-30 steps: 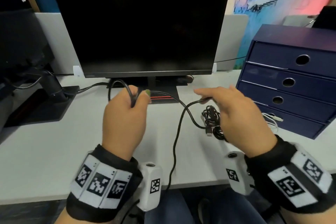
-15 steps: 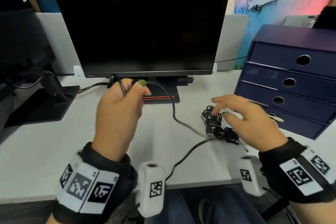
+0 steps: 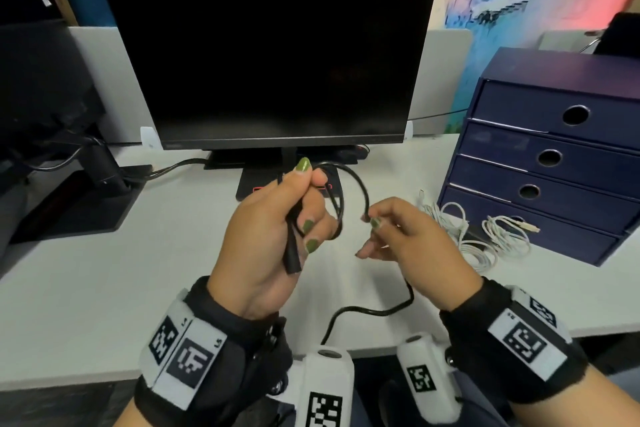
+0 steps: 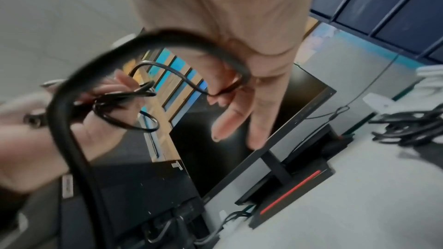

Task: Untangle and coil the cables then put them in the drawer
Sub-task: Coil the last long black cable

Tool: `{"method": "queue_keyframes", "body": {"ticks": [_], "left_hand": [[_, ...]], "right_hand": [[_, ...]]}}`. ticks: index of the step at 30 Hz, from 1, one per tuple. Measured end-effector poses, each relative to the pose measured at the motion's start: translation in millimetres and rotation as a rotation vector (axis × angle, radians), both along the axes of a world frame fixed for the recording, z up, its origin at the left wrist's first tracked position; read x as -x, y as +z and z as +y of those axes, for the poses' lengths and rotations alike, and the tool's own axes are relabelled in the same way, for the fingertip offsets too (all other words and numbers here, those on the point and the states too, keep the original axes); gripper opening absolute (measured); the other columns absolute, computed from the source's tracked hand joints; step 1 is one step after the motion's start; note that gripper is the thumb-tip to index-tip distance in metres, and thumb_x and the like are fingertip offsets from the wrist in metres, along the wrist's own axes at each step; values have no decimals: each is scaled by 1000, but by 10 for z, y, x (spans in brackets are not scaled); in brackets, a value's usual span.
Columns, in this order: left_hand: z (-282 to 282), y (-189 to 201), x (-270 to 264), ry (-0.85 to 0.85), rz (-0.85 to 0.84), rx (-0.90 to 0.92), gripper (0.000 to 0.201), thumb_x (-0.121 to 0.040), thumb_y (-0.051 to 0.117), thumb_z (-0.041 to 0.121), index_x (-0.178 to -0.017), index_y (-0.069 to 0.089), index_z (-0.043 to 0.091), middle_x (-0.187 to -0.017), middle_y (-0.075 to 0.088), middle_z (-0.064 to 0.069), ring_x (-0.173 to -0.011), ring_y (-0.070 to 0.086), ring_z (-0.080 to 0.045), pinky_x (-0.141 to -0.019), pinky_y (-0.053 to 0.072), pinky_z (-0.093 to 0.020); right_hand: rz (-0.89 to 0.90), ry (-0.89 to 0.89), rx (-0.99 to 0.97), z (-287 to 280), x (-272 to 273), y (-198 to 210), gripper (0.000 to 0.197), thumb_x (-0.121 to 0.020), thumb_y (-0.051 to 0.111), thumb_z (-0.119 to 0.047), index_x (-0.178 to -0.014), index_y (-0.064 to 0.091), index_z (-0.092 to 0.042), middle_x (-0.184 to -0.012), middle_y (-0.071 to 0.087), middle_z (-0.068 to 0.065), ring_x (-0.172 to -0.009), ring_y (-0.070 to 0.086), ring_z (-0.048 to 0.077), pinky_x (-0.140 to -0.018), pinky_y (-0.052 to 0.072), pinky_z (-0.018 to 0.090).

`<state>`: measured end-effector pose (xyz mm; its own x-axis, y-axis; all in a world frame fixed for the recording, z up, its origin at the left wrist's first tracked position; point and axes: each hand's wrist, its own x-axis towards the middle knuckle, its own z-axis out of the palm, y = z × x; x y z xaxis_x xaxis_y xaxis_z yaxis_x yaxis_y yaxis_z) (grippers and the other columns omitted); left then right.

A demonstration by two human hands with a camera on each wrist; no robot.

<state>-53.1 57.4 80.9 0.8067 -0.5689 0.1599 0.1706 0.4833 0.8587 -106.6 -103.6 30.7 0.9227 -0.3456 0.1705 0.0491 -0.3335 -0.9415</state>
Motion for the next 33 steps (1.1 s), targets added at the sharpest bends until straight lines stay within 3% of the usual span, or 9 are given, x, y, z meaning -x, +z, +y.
{"method": "queue_keyframes", "body": {"ticks": [3,10,12,14,16,19,22,26,33], "left_hand": [[-28,1,53,-180,21,75,31,-91,41,29,-85,60,6,-41,41,3,-32,41,-10,-54,44,-24],[-38,-51,94,-393,-13,278,45,-95,36,22,-115,62,-7,-40,49,3,-40,59,-11,-84,55,-31],[-52,-74,69,-223,-133,209,40,-96,37,23,-114,59,-5,-53,63,0,-66,34,5,-92,52,-31],[-55,-126,15,-54,-267,80,34,-94,40,24,-115,61,8,-93,75,-7,-80,69,-9,-96,50,-30],[-54,-200,-48,78,-394,-65,32,-93,45,25,-122,58,19,-119,68,-1,-110,65,-17,-102,46,-30],[-36,-338,-147,249,-731,-374,38,-93,43,39,-130,49,39,-129,59,18,-123,52,0,-103,40,-24],[-1,-387,-246,374,-1006,-700,40,-98,35,37,-137,38,42,-128,54,22,-118,48,9,-91,37,-6],[56,-380,-322,419,-1026,-985,34,-99,36,35,-130,46,29,-104,66,8,-100,61,-8,-76,43,-22],[-51,-243,-45,37,-842,-750,28,-94,42,43,-95,62,23,-51,47,11,-46,44,-3,-55,41,-24]], "right_hand": [[-44,-64,-233,77,-19,104,18,-101,37,-9,-98,54,-13,-67,43,4,-43,42,17,-39,38,25],[76,-50,319,230,-145,-50,34,-91,50,-11,-65,55,-32,-51,55,-5,-48,52,-1,-52,38,18],[127,37,258,340,-50,-36,41,-95,49,-24,-56,59,-32,-43,51,-14,-41,46,-2,-50,31,18],[114,124,260,417,33,-40,31,-96,48,-34,-72,67,-32,-46,52,-19,-46,47,-4,-53,32,14],[104,186,337,437,70,-53,12,-94,54,-32,-95,66,-32,-56,55,-18,-57,50,-6,-58,36,11],[160,291,408,379,117,-82,47,-87,62,-18,-124,48,-42,-63,49,-9,-57,47,0,-60,39,12],[132,323,319,280,194,-27,59,-82,62,-6,-127,45,-41,-65,47,-8,-57,46,2,-65,45,21],[-123,215,229,46,228,140,54,-82,62,1,-108,52,-45,-74,48,0,-67,51,16,-73,51,37],[-534,61,98,-117,173,590,36,-79,68,10,-88,64,-25,-72,59,-1,-60,64,25,-64,56,30]]}}
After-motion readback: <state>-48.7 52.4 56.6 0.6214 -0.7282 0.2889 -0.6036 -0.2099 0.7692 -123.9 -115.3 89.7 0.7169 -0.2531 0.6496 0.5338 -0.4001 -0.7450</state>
